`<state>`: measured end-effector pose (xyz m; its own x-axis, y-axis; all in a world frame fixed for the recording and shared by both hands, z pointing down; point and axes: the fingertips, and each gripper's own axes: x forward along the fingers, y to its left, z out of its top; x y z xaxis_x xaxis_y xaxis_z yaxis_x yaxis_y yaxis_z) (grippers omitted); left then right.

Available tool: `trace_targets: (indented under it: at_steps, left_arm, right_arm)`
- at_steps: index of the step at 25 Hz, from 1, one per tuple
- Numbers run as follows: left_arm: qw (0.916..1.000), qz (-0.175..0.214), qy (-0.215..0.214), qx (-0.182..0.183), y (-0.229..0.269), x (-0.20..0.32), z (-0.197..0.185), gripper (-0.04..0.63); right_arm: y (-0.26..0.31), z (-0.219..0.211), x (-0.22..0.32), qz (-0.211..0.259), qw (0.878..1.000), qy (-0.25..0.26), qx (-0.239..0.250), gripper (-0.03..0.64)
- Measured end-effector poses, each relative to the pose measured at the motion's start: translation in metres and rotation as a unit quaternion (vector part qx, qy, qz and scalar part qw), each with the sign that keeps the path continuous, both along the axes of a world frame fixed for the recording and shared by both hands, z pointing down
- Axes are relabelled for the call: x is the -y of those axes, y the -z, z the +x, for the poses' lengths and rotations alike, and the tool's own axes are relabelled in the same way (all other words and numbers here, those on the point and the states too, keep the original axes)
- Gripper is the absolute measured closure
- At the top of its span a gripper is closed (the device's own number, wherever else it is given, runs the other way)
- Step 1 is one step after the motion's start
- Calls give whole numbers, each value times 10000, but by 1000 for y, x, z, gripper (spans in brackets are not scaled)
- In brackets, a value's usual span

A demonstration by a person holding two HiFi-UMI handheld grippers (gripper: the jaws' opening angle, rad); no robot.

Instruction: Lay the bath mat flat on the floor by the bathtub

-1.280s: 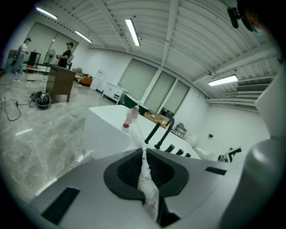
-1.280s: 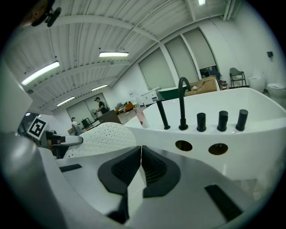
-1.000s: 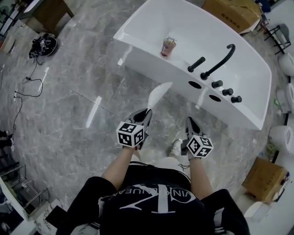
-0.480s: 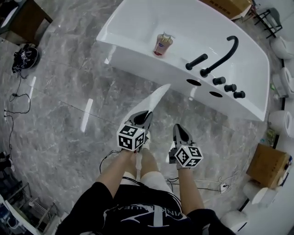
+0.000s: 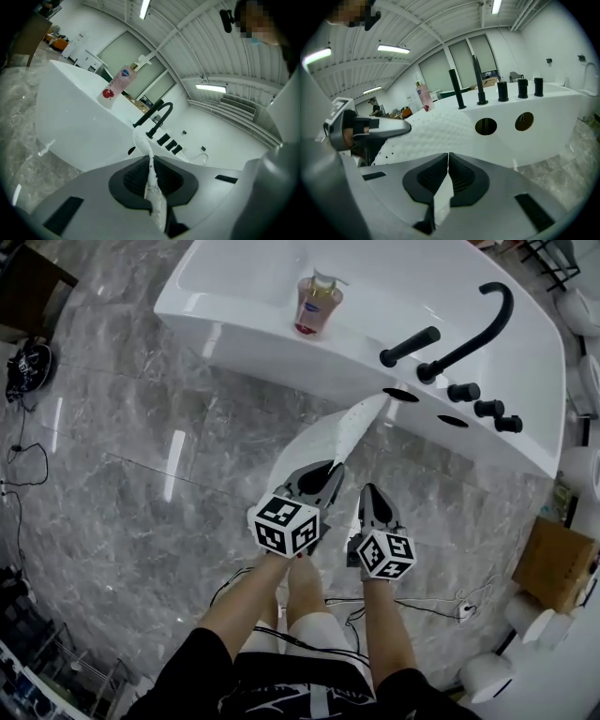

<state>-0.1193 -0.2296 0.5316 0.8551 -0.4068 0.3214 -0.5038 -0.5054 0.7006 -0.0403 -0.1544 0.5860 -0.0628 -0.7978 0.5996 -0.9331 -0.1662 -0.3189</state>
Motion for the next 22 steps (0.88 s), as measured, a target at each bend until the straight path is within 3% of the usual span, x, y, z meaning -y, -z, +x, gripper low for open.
trace_targets:
  at_steps: [4,7,10,16,22]
  left_arm:
    - [9994,62,164,-312,-8,12,18,561]
    - [9978,169,606,-185,-34,31,-1,561]
    - [9957,268,875,175,-84,52,-32,561]
    - [9880,421,944,1149,-185,73,-97,561]
    - [9706,277,1581,1791,-238,105,-178,561]
  right_arm:
    - [-29,2,-2,-170,9998,70,-37,591]
    - [-49,-6,-6,-278,9994,197,-5,591]
    - [-74,-20,-5,-389,9984,417,37,591]
    - [-116,-43,-9,-516,9962,684,127,591]
    - [-141,-48,-11,-602,9948,803,161,591]
